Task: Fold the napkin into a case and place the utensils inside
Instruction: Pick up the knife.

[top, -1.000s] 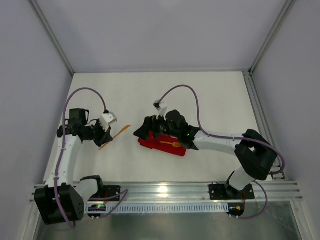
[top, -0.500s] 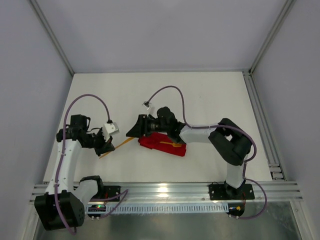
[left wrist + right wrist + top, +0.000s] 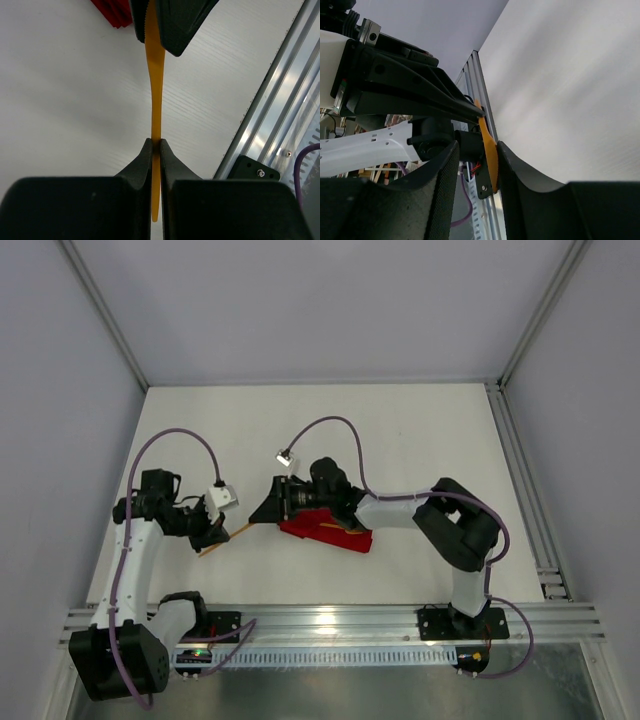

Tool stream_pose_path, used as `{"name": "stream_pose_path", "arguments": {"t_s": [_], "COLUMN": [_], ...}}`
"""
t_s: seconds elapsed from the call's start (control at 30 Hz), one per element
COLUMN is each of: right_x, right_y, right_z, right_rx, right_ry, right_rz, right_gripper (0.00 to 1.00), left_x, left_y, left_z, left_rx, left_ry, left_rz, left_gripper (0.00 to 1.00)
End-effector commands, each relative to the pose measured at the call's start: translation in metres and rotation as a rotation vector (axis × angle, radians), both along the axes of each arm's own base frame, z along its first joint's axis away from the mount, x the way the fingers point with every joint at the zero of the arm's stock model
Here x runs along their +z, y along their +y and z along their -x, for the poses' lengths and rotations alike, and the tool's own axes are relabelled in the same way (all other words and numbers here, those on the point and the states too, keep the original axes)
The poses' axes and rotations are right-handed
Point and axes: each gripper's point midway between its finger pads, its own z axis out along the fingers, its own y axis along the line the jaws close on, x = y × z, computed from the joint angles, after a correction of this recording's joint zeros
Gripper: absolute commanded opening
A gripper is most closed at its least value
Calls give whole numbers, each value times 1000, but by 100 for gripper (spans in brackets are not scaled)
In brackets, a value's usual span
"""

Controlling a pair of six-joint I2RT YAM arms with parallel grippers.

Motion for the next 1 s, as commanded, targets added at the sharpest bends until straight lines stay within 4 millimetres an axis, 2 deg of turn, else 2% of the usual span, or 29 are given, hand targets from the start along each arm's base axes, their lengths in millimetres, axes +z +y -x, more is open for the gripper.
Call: {"name": "stream_pose_path", "arguments": {"t_s": [0.0, 0.1, 0.3, 0.4, 0.43, 0.47, 0.53, 0.7, 0.8, 0.83, 0.9, 0.97], "right_x": [15, 13, 10, 12, 13, 12, 12, 12, 12, 15, 15, 16], "right_y": [9, 10, 10, 10, 10, 10, 10, 6, 4, 3, 1, 1], "right_z": [8, 11, 10, 7, 6, 7, 5, 2, 0, -1, -2, -2], "right_rx": [42, 50, 37, 25, 21, 21, 11, -23, -45, -51, -66, -65], "right_ry": [-24, -20, -23, -30, -34, -34, -36, -52, -65, -71, -80, -84], "right_rz": [-43, -37, -26, -27, -28, -25, -26, -21, -16, -21, -18, -19], "right_gripper": [40, 30, 29, 24, 21, 11, 3, 3, 3, 3, 3, 3], "left_x": [7, 8, 8, 8, 7, 7, 8, 8, 8, 8, 9, 11], "left_y": [-3, -3, -4, -4, -4, -4, -4, -5, -4, -5, -5, -7], "left_z": [-7, -7, -5, -3, -3, -2, -2, 6, 4, 4, 6, 10], "left_rx": [-19, -19, -31, -40, -42, -42, -42, -86, -86, -80, -90, -125], "left_ry": [-45, -45, -44, -41, -42, -40, -43, -43, -49, -41, -39, -50], "left_rz": [13, 13, 17, 15, 13, 13, 13, 8, 2, 8, 13, 16], "left_gripper": [0, 0, 0, 0, 0, 0, 0, 0, 0, 6, 8, 0]}}
